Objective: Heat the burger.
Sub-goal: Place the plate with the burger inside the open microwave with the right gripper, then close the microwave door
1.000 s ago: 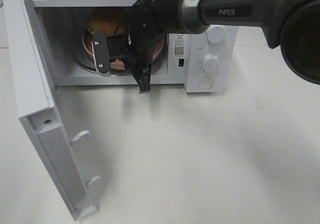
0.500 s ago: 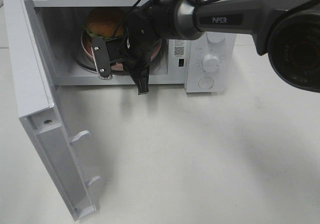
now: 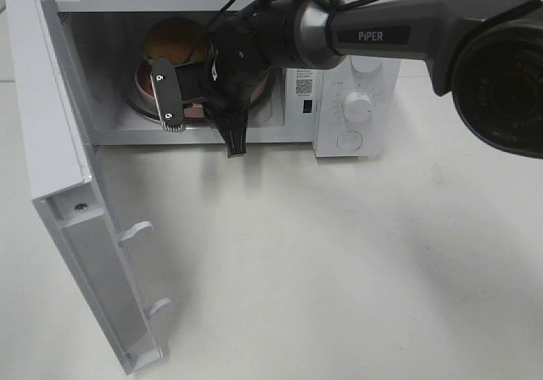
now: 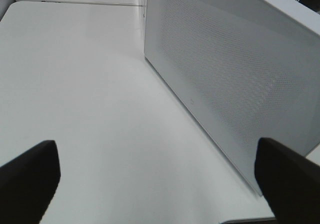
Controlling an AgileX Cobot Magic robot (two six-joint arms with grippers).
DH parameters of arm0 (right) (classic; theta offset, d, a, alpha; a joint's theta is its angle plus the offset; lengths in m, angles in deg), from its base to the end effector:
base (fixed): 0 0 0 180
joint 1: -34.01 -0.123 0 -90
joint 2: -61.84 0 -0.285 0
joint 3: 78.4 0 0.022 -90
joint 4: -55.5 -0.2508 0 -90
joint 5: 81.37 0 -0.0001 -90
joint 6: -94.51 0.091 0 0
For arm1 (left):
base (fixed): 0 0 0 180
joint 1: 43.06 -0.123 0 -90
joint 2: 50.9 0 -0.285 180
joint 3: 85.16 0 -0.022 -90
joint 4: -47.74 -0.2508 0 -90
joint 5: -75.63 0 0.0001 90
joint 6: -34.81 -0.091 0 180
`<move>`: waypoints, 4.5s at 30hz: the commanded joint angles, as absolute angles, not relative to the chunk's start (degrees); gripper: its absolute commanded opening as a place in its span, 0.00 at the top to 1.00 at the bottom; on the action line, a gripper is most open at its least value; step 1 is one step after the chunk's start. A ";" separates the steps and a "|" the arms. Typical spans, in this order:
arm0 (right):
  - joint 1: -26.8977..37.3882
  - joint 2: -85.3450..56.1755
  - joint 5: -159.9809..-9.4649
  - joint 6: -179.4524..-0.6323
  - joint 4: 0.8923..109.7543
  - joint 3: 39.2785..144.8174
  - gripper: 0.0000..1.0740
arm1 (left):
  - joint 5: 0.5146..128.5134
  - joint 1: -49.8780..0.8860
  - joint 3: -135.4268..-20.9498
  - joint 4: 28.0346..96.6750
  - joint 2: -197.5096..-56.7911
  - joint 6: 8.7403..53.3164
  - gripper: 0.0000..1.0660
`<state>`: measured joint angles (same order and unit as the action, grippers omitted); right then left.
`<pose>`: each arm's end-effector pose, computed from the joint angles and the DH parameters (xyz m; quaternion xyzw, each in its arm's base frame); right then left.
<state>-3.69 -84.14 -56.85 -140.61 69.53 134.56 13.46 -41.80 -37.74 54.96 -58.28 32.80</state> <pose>0.4309 0.3214 0.1385 -0.7288 0.5762 -0.1409 0.3420 -0.0099 -0.0099 0.2813 0.0283 0.8503 -0.0594 0.5221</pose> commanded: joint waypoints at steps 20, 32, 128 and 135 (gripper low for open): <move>-4.21 -79.10 -59.66 -139.98 69.53 128.49 0.48 | 14.27 -41.97 -37.62 54.85 -57.42 33.03 0.08; -4.21 -71.54 -65.16 -139.98 68.44 117.54 0.22 | 14.27 -41.97 -37.62 54.85 -57.42 33.03 0.08; 6.28 12.57 -22.93 -76.66 64.15 59.33 0.29 | 14.27 -41.97 -37.62 54.85 -57.42 33.03 0.08; 15.84 24.15 -22.99 -77.47 63.40 55.09 0.29 | 14.27 -41.97 -37.62 54.85 -57.42 33.03 0.08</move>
